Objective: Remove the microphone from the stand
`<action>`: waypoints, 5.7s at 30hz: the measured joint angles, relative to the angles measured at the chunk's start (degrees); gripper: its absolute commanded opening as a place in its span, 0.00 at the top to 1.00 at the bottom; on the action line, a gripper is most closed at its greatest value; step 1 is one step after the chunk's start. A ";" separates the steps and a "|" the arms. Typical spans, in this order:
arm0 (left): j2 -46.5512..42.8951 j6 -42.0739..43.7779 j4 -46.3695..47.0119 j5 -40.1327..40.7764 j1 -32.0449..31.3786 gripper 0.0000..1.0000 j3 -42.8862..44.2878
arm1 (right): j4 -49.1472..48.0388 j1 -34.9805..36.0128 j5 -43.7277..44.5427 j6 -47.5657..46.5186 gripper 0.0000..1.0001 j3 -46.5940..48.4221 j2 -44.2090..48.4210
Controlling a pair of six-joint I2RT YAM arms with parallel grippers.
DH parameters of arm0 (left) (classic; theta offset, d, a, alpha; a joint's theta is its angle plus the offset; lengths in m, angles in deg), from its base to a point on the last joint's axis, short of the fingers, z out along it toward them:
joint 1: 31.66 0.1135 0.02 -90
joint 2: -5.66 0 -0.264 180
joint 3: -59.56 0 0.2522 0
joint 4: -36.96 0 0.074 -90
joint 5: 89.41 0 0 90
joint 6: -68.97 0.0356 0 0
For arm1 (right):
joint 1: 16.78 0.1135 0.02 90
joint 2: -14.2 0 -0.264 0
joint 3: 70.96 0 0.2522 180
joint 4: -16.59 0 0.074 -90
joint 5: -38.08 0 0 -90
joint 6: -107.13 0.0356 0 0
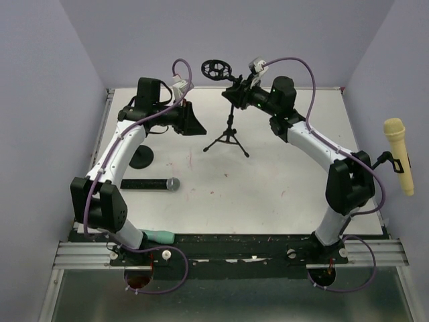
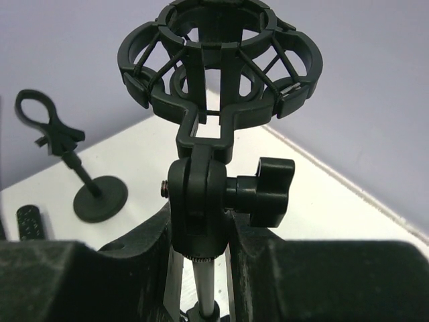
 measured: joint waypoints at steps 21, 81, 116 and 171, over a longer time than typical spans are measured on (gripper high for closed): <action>-11.98 2.08 -0.11 7.67 2.84 0.56 -4.52 | -2.97 1.05 4.33 -3.52 0.35 13.07 -16.59; 4.98 2.38 -1.84 12.04 -10.01 0.01 14.53 | 73.88 -10.03 73.35 -50.73 0.07 13.77 45.92; 10.99 9.60 -15.10 12.79 -14.60 0.01 26.29 | 62.36 -19.56 78.40 -53.57 0.28 -12.13 54.47; -1.29 9.11 -6.82 15.72 -8.15 0.01 12.79 | 39.67 -15.65 1.51 -53.22 0.99 -7.52 33.88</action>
